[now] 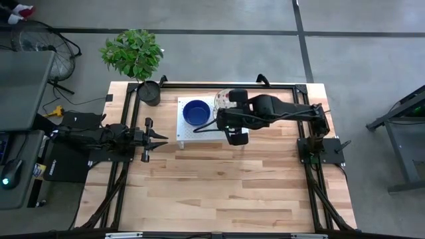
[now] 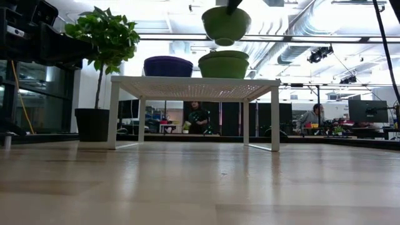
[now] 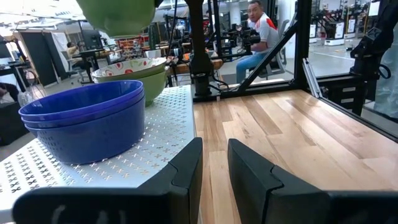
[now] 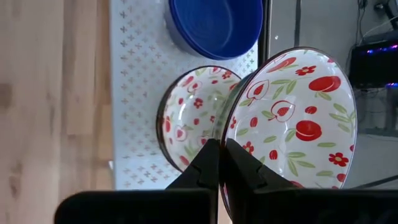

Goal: Pick & Place Mini bowls
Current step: Stack the red patterned bowl on top of the red patterned bowl on the shelf

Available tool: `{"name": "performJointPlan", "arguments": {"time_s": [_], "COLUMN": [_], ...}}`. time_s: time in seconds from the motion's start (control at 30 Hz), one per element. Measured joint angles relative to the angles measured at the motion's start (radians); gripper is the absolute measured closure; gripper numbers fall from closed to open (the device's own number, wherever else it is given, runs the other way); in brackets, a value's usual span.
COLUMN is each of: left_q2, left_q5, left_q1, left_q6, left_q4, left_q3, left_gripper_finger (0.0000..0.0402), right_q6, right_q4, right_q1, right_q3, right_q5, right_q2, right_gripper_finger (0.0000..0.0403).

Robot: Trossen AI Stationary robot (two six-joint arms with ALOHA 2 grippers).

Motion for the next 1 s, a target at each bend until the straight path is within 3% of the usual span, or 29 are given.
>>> {"name": "performJointPlan", "arguments": {"time_s": [0.23,0.5,1.0], "left_q2": [0.000,0.000,0.000], "left_q5": [0.000,0.000,0.000], "left_q1": [0.000,0.000,0.000], "left_q6": [0.000,0.000,0.000], "left_q4": [0.000,0.000,0.000], "left_q3": [0.000,0.000,0.000], "left_gripper_finger": [0.0330,0.0330,0.0330], "right_q6": [0.139,0.108,0.124], "right_q4": [0.000,0.000,0.001], "right_q1": [-0.001,0.005,0.005], "right_q3": [0.000,0.000,0.000], "right_q5": [-0.018,-0.071,-0.047], "right_q2": [0.010,0.055,0.110], "right_gripper_finger": [0.0403,0.0403,0.0403]}}
